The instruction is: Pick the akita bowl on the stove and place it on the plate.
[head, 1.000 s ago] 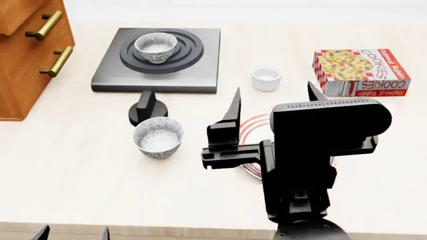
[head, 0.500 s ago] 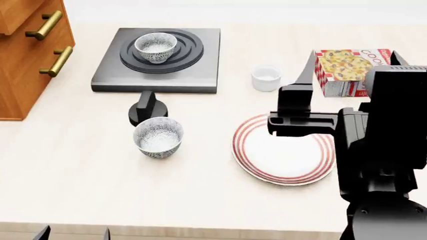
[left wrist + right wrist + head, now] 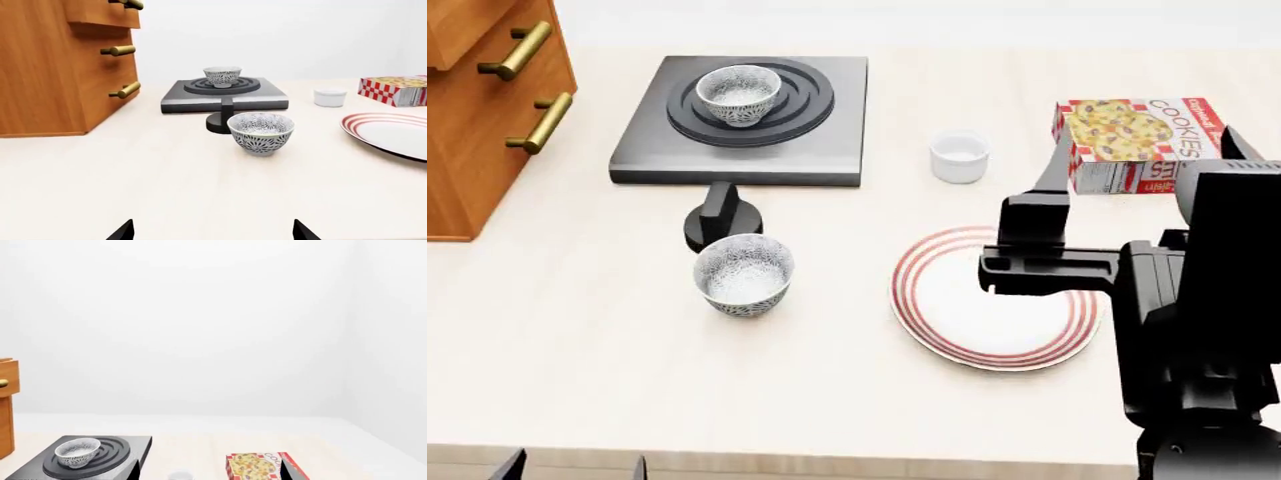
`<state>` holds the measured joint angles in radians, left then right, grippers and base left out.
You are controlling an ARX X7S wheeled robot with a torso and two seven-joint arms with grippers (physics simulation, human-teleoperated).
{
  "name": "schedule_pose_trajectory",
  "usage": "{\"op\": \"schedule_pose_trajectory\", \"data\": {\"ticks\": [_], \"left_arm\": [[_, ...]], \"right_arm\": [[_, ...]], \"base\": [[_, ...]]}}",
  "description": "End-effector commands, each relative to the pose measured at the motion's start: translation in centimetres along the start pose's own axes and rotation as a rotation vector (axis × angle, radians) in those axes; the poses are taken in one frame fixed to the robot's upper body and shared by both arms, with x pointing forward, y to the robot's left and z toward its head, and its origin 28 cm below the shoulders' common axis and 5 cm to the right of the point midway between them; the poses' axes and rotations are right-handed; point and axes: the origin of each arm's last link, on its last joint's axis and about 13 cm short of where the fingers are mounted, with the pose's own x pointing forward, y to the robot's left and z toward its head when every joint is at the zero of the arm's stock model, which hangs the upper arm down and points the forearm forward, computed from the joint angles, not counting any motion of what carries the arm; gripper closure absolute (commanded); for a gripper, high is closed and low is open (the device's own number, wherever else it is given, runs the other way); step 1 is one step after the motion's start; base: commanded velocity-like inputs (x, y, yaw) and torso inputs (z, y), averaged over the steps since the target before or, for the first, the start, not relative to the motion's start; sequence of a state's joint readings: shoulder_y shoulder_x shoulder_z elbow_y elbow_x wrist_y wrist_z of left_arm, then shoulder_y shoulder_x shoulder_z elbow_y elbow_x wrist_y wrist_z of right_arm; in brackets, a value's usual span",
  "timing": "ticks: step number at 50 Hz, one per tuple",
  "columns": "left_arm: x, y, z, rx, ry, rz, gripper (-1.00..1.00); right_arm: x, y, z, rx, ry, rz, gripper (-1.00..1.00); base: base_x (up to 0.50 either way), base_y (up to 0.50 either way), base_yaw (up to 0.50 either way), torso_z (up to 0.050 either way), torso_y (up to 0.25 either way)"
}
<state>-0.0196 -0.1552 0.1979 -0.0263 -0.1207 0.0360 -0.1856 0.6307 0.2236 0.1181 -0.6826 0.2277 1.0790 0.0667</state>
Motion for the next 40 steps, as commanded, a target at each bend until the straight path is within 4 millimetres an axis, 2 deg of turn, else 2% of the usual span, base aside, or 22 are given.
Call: {"op": "schedule_pose_trajectory", "data": {"ticks": [1,7,8,9,10,11,27,40], "left_arm": [[0.2,0.0,0.2,0.001,-0.002,0.01,-1.0],[0.7,0.2,1.7,0.021,-0.003,0.005,-1.0],[3.8,0.6,7.3,0.001,-0.141,-0.011,-1.0],[6.0,0.6,11.3,0.025,-0.202,-0.013,-1.0],[7.5,0.8,13.5,0.057,-0.17,-0.005,-1.0],[7.4,0.9,13.1,0.072,-0.098,-0.003,-1.0],[8.7,0.8,13.3,0.085,-0.055,-0.013,-1.0],[11.8,0.4,13.5,0.052,0.013,-0.013,-1.0]], "right_arm": [[-0.1,0.0,0.0,0.002,0.001,0.007,-1.0],[0.0,0.0,-0.1,0.001,-0.001,0.006,-1.0],[0.0,0.0,-0.2,0.002,0.007,0.009,-1.0],[0.0,0.0,-0.2,0.003,0.007,0.009,-1.0],[0.0,0.0,-0.2,0.003,0.007,0.01,-1.0],[0.0,0.0,-0.2,0.002,0.007,0.01,-1.0],[0.0,0.0,-0.2,0.0,0.007,0.011,-1.0],[0.0,0.0,-0.1,-0.002,0.004,0.016,-1.0]], "base": [[0.0,0.0,0.0,0.0,0.0],[0.0,0.0,0.0,0.0,0.0],[0.0,0.0,0.0,0.0,0.0],[0.0,0.0,0.0,0.0,0.0],[0.0,0.0,0.0,0.0,0.0],[0.0,0.0,0.0,0.0,0.0],[0.0,0.0,0.0,0.0,0.0],[0.0,0.0,0.0,0.0,0.0]]}}
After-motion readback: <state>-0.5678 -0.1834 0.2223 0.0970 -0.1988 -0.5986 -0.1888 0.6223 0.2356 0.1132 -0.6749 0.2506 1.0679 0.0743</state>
